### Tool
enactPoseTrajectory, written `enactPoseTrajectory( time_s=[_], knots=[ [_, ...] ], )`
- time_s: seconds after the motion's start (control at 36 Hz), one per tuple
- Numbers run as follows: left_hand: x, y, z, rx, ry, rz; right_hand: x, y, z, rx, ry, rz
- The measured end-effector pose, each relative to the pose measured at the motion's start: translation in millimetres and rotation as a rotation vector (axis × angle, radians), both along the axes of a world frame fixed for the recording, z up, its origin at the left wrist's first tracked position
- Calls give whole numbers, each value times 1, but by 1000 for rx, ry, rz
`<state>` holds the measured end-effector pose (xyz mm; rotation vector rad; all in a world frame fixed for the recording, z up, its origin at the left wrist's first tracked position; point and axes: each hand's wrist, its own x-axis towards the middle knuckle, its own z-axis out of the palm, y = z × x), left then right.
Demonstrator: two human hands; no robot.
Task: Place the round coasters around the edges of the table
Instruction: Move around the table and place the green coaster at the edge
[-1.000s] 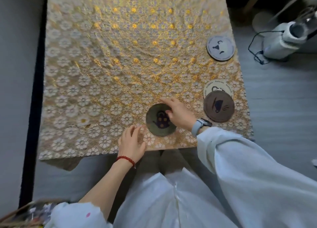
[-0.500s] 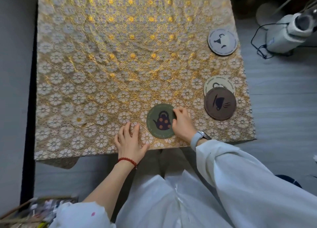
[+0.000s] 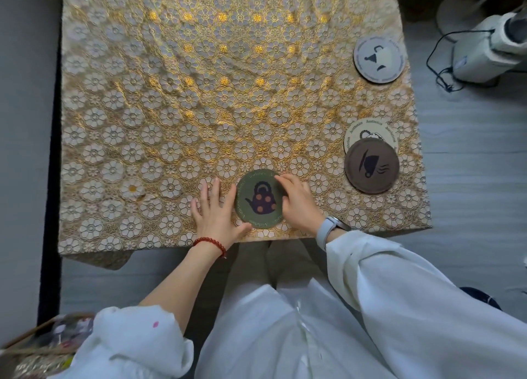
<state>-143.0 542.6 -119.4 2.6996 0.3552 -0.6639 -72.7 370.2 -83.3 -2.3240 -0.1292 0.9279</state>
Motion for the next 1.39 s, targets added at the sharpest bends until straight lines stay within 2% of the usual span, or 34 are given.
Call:
enactPoseTrajectory(
  time_s=[0.58, 0.92, 1.39],
  knots=[
    [-13, -1, 2, 62, -14, -53, -6, -5, -2, 60, -13, -13],
    [-11, -1, 1, 59, 20, -45, -18, -8, -5, -54, -75, 201],
    [-9, 2, 2, 97, 37, -83, -23, -12, -7, 31, -66, 90]
  ],
)
